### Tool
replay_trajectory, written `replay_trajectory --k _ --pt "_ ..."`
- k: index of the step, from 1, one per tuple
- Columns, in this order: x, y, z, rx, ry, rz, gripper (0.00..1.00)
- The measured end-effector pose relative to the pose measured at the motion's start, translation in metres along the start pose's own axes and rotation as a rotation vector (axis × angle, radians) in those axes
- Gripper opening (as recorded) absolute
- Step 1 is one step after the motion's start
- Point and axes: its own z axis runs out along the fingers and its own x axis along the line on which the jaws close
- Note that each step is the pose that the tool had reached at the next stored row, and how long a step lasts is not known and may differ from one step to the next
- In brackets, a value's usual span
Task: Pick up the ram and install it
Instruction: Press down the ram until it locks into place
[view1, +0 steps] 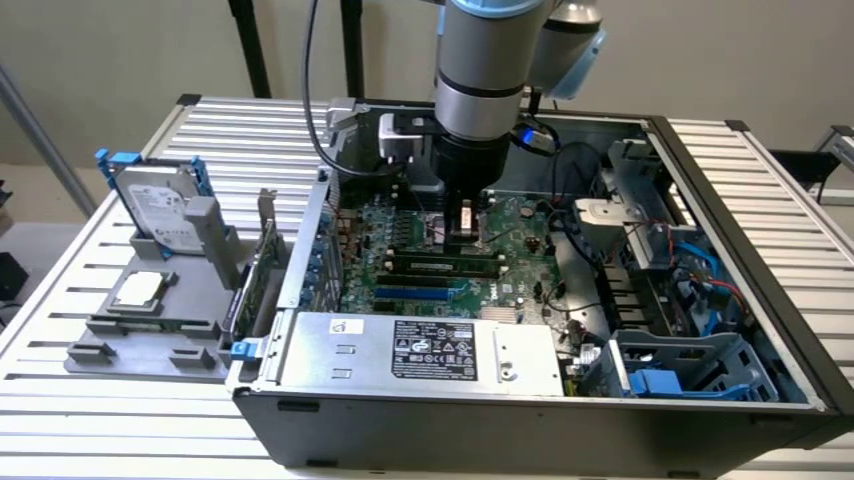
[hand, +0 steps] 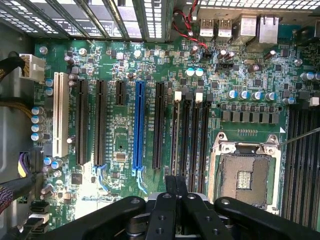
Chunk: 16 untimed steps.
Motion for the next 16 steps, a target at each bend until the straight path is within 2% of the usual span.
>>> replay_trajectory --k 6,14,16 --pt "0.000 0.0000 0.0026 -0.0001 0.0002 0.000 0.11" --pt "-0.003 -0.0003 0.0165 0.0001 -0.0002 0.000 0.11" --pt "-0.004 -0.0004 0.0190 -0.0006 0.0014 0.000 0.11"
